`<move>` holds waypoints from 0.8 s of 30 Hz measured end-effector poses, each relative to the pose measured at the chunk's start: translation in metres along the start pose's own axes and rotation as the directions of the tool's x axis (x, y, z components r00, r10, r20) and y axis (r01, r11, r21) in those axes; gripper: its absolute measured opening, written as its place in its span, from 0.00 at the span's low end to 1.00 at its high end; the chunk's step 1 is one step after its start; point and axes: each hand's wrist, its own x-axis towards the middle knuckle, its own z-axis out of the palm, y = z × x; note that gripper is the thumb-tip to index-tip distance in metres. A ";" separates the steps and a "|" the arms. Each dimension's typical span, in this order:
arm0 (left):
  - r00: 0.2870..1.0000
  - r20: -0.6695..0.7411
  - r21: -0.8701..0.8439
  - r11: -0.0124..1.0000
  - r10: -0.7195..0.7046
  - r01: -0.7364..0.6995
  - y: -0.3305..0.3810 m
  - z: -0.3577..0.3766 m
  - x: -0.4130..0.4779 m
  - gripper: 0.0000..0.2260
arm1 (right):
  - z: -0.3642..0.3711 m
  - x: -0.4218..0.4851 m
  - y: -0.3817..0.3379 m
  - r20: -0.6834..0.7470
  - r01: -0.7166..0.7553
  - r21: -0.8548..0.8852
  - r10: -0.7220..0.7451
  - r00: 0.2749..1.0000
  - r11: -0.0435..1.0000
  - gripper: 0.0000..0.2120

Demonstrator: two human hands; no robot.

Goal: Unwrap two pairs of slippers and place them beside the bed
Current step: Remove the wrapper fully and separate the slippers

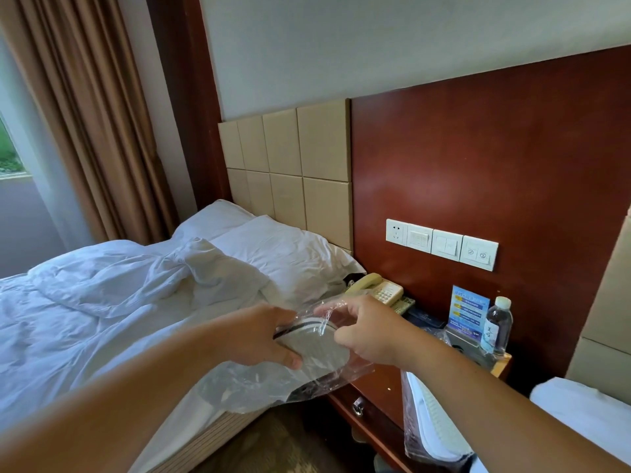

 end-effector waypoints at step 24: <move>0.633 -0.468 -0.833 0.547 -0.617 -0.083 -0.012 0.021 0.017 0.55 | 0.029 0.017 0.021 -0.055 -0.005 0.971 0.240 0.969 0.241 0.22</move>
